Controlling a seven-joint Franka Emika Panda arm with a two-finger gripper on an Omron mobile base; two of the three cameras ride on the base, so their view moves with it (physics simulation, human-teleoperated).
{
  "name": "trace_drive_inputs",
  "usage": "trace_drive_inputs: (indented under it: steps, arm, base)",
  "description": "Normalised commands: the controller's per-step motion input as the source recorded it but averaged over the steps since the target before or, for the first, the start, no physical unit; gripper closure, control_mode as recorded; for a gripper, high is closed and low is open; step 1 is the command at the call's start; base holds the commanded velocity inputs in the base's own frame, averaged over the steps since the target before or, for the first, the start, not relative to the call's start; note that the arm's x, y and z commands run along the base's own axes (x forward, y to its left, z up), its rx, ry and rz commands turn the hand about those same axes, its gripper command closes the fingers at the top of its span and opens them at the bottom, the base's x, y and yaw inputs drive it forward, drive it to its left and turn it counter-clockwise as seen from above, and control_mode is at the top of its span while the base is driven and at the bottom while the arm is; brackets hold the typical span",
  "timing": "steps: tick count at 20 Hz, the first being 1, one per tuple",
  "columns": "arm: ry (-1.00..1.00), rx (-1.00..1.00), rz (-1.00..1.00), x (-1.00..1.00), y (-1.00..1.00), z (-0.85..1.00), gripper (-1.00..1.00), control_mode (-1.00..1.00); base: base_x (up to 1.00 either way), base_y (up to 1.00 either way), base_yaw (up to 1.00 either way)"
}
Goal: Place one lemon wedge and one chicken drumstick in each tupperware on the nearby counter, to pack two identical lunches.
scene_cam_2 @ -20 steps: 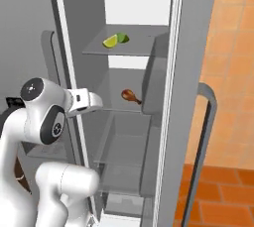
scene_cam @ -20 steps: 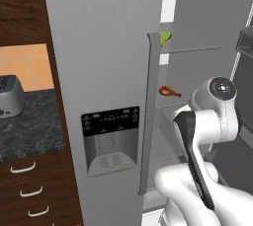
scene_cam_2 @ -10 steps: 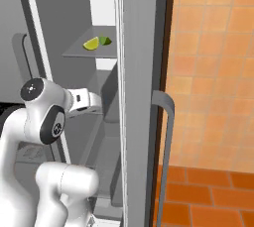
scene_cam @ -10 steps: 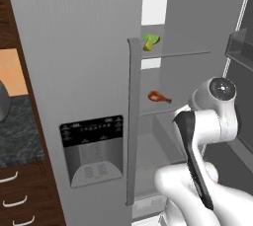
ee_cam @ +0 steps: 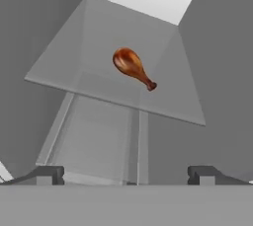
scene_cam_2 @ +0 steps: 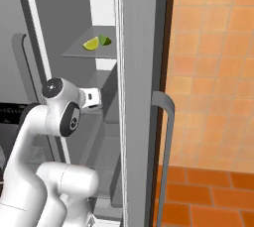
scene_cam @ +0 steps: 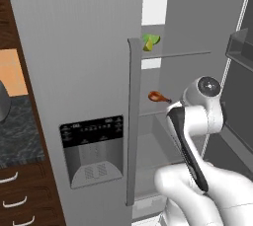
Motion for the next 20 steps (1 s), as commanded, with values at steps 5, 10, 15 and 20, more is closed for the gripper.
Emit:
trace_drive_inputs:
  steps: [5, 10, 15, 20]
  arm:
    - [0.06, 0.2, 0.0, 0.75, -0.42, -0.19, -1.0, -1.0]
    - [0.03, 0.01, 0.01, 0.61, -0.14, -0.04, -1.0, -1.0]
    - [0.05, 0.0, 0.08, 0.63, -0.01, -0.25, -1.0, -1.0]
    - [0.13, 0.0, 0.14, 0.72, -0.01, -0.38, -1.0, -1.0]
  base:
    - [0.0, 0.0, 0.0]
    - [0.0, 0.0, 0.0]
    - [0.0, 0.0, 0.0]
    - [0.0, 0.0, 0.0]
